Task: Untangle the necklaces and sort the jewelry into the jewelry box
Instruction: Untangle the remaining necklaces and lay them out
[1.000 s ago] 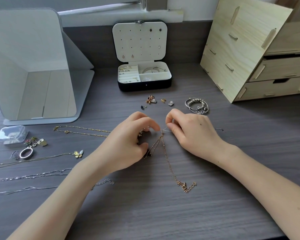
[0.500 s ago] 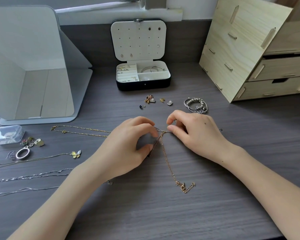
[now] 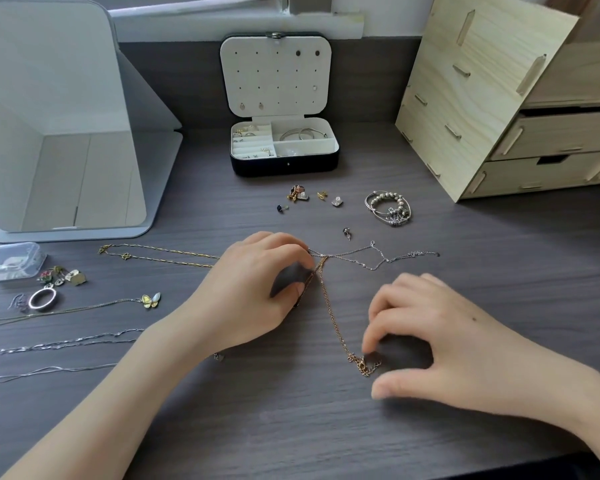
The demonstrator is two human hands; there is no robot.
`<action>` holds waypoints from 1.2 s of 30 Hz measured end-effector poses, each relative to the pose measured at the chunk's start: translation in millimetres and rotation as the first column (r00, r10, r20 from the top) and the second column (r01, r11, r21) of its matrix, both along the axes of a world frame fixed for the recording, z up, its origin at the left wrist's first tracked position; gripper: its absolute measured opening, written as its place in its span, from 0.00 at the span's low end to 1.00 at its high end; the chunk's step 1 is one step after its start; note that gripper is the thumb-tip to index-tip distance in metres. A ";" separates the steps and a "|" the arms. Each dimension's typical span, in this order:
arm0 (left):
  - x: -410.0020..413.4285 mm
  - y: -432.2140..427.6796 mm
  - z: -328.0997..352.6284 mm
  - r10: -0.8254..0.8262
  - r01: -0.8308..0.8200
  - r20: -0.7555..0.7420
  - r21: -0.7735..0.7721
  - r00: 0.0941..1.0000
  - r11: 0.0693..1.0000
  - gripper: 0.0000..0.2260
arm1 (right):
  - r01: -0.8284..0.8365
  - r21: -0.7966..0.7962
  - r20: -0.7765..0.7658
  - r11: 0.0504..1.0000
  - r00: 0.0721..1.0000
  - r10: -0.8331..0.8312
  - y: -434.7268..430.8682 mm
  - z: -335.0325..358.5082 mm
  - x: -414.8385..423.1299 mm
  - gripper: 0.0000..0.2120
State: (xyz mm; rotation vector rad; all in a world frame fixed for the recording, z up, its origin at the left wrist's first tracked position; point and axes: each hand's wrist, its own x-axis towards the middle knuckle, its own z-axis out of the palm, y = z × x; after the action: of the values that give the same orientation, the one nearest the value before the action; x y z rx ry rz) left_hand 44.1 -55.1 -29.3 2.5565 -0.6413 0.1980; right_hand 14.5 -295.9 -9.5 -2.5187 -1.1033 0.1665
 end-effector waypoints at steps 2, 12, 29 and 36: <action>-0.3 -0.1 0.3 0.002 -0.002 -0.007 0.000 1.000 1.000 0.11 | -0.009 0.016 -0.020 1.000 1.000 0.009 0.3 -3.2 -4.3 0.10; -1.0 2.3 -1.0 -0.023 0.024 -0.018 0.031 1.000 0.999 0.18 | 0.058 0.204 -0.141 0.977 0.990 -0.030 6.9 4.1 0.2 0.06; -4.7 -1.8 10.1 0.015 -0.041 -0.224 -0.112 0.975 0.993 0.31 | 0.332 0.706 -0.413 0.625 0.910 -0.017 74.7 50.5 49.4 0.06; 1.0 17.2 29.2 0.090 -0.228 -0.309 -0.447 0.947 0.865 0.24 | 0.366 0.705 -0.516 0.607 0.852 0.086 92.6 39.0 43.8 0.04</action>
State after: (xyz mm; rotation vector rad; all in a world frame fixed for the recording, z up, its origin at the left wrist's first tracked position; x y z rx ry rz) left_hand 45.2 -37.9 -0.1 2.0972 -0.2290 0.0396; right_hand 58.3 -203.3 29.5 -1.5890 -0.5426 0.2186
